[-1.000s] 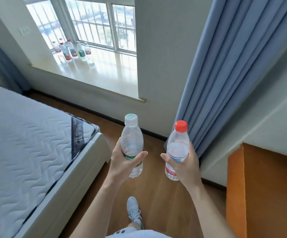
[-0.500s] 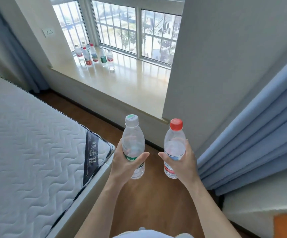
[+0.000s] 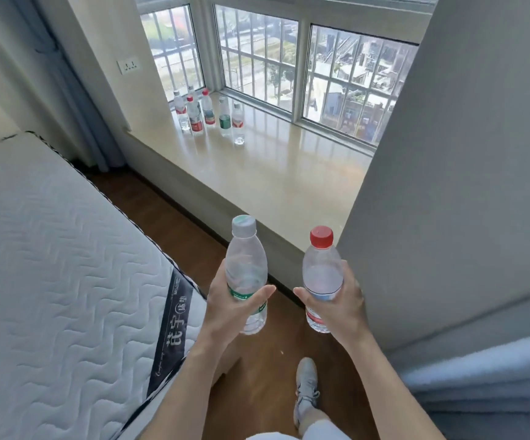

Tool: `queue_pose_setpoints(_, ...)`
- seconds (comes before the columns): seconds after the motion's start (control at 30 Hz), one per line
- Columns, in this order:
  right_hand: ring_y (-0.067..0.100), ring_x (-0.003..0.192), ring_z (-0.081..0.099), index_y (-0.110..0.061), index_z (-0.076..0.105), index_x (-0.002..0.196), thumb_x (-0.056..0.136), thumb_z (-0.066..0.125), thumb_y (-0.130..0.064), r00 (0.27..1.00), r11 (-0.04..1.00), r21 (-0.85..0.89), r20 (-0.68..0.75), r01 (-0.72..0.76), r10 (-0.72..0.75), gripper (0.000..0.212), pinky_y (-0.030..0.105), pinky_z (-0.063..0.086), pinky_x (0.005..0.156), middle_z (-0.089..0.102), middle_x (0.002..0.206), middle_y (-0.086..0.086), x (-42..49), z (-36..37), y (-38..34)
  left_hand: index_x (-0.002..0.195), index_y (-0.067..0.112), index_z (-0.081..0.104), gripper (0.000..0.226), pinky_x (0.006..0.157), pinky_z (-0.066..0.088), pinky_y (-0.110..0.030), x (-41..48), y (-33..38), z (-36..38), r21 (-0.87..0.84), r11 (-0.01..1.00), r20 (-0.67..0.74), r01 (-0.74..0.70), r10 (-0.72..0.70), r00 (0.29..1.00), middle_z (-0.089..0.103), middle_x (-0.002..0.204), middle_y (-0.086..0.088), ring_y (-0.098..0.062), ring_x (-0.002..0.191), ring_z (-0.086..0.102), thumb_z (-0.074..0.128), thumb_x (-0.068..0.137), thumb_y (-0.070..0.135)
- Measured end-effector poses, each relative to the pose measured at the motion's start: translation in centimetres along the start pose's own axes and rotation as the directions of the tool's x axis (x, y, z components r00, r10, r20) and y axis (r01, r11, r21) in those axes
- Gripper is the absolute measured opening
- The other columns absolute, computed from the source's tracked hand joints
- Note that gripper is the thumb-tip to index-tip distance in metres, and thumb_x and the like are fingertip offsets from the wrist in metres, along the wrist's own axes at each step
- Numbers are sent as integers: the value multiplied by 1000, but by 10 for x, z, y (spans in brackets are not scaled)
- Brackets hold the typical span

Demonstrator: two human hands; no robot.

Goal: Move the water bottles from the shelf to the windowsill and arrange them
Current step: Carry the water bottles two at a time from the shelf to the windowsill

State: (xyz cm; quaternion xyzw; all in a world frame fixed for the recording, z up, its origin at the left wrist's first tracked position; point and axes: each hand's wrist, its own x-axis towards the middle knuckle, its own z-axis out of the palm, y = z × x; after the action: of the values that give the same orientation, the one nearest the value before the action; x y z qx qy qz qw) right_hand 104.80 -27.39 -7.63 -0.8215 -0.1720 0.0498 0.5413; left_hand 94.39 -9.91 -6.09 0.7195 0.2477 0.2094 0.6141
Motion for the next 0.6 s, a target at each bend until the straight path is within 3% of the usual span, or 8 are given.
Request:
queue_pose_setpoints(0.17,-8,95,59,-44,46,109,63,93,-39,993,998,34,98,60,-63,66,0,45,67,57,101,-25,111,1,-7,112,36,54,64,75,58,-25,84,15,30,55,998,-91,-10,15,996,66,93,17,-10,93,68,88,59,49)
queue_pose_setpoints(0.27,-2,95,62,-49,48,106,61,92,-46,984,994,61,149,87,-95,63,8,51,69,60,98,-26,171,3,-10,110,36,52,60,72,54,-16,128,26,43,78,997,-170,-28,40,985,65,93,23,-4,93,66,85,60,44)
queue_pose_setpoints(0.37,8,88,66,-39,52,104,58,88,-53,978,990,126,195,56,-80,60,26,59,71,64,95,-14,216,12,-12,111,34,53,62,72,56,-19,161,28,47,73,997,-223,-20,36,974,65,92,22,-7,92,66,84,59,42)
queue_pose_setpoints(0.43,15,88,67,-34,53,105,56,84,-57,968,988,142,233,57,-89,63,30,60,71,65,95,-7,237,21,-14,112,35,52,63,72,56,-18,176,28,46,81,997,-265,-7,28,964,64,92,21,-5,94,65,83,57,44)
queue_pose_setpoints(0.6,16,89,65,-28,55,105,64,92,-35,932,986,154,346,56,-107,56,18,50,64,64,95,-6,282,59,-19,113,32,52,60,71,55,-14,212,18,30,116,993,-391,15,32,920,63,96,12,-5,96,63,86,63,33)
